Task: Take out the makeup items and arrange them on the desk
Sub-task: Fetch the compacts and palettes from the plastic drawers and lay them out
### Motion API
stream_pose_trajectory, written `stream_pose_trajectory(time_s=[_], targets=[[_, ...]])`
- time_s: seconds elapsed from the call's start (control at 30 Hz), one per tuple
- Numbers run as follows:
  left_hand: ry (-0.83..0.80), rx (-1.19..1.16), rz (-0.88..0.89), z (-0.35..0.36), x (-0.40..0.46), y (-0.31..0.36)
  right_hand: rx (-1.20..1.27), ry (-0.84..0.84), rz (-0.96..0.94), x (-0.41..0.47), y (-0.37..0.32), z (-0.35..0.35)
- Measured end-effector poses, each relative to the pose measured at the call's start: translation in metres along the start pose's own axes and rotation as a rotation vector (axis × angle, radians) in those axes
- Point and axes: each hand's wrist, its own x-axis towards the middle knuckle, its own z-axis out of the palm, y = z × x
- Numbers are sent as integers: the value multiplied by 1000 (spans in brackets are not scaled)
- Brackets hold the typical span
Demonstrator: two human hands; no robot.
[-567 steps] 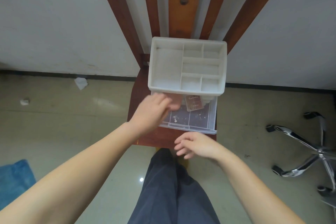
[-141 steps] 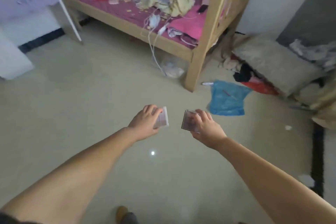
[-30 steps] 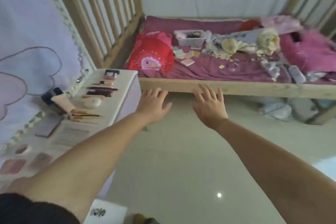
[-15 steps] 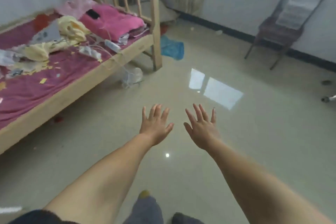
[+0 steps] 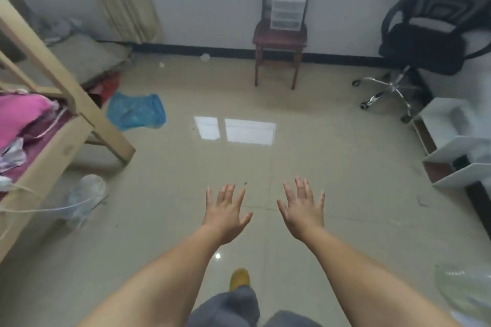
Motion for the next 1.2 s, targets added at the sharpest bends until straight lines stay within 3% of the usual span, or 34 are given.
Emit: stream_pose_trajectory(time_s=[0.37,0.67,0.93,1.2], targets=[[-3,35,180,-110,260,53,22,-37,166,207,82,-90],[-18,-64,91,-206,455,85,-9,-113,85,414,153,-181],[-22,-105,-28,-271,629,28,-19,-115,-31,619,132,-249],[14,-17,73,-384,827,-42,96,-89,131,809,100,-327]])
